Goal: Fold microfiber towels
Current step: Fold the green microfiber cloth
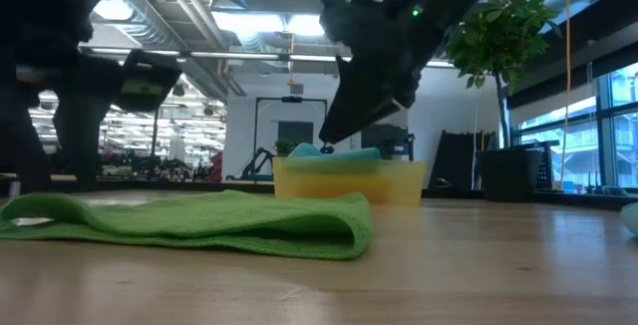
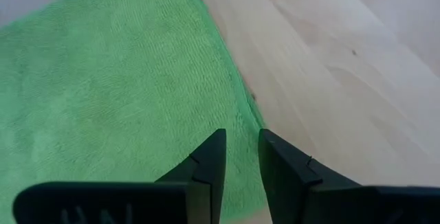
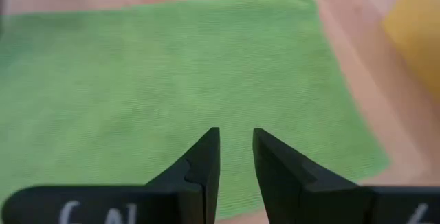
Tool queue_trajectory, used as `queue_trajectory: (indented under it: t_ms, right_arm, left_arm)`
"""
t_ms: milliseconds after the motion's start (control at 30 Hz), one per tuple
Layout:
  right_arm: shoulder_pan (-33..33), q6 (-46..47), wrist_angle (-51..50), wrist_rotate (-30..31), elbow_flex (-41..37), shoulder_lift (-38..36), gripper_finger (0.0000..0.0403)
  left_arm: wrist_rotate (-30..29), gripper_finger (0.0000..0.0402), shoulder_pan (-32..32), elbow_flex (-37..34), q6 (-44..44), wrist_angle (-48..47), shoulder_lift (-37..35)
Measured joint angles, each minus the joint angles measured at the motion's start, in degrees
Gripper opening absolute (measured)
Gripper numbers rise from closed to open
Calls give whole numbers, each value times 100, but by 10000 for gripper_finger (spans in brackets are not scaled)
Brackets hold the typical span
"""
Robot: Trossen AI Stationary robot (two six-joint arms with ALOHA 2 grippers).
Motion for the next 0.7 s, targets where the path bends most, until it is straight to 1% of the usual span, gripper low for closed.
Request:
queue_trajectory:
  t_ms: [167, 300, 433, 600, 700]
  right_arm:
    - [251, 230, 313, 36, 0, -2, 91]
    - [415, 242, 648, 98, 0, -2, 91]
    - [587, 177, 1068, 103, 0, -2, 91]
    - [889, -104, 1346, -67, 2, -2, 91]
    - [1129, -108, 1373, -173, 7, 20, 91]
  left_arm:
    - [-350, 79, -72, 0, -13, 187, 449]
    - [-414, 79, -70, 24, -131, 326, 636]
    - [-481, 79, -161, 15, -132, 320, 572]
    - [-805, 79, -481, 155, -155, 225, 235]
    - [-1128, 79, -798, 246, -443, 219, 49]
